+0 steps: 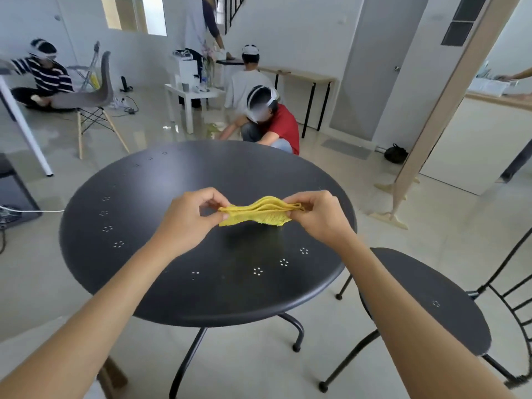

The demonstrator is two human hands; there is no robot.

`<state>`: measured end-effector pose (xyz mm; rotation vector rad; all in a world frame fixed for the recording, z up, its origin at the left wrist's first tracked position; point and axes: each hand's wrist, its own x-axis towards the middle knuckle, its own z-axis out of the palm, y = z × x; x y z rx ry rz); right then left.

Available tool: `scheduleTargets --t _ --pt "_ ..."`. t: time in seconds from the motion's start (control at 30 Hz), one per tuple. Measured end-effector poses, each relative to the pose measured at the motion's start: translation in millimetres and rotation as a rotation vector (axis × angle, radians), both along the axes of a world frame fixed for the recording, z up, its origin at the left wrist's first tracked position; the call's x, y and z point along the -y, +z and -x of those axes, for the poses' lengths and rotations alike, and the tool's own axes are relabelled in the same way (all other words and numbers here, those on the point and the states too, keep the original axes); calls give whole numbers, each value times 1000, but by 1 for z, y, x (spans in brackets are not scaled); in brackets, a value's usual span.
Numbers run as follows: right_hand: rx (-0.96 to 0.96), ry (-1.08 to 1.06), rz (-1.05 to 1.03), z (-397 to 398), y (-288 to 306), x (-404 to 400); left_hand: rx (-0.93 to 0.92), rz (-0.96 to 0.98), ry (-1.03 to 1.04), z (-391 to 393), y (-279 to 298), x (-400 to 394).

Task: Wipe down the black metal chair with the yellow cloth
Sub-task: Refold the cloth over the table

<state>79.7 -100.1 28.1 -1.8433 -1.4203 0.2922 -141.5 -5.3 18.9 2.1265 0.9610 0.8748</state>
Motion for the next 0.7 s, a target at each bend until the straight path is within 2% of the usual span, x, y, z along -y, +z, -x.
scheduleTargets --t 0.13,0.23,0.37,0.47,0.57,0.7 --pt "-31 51 106 5 -41 22 -138 15 -44 23 -36 19" --pt "-113 98 181 9 -59 44 -127 39 -103 35 -52 31" --pt "-99 139 215 12 -60 60 -157 46 -179 45 -56 37" --pt "-108 66 182 11 -50 57 -101 58 -118 42 -49 37" --pt "-16 -23 63 15 -42 37 19 0 39 19 -42 33" --pt "171 -3 75 37 -50 1 -216 -55 67 -27 -51 27"
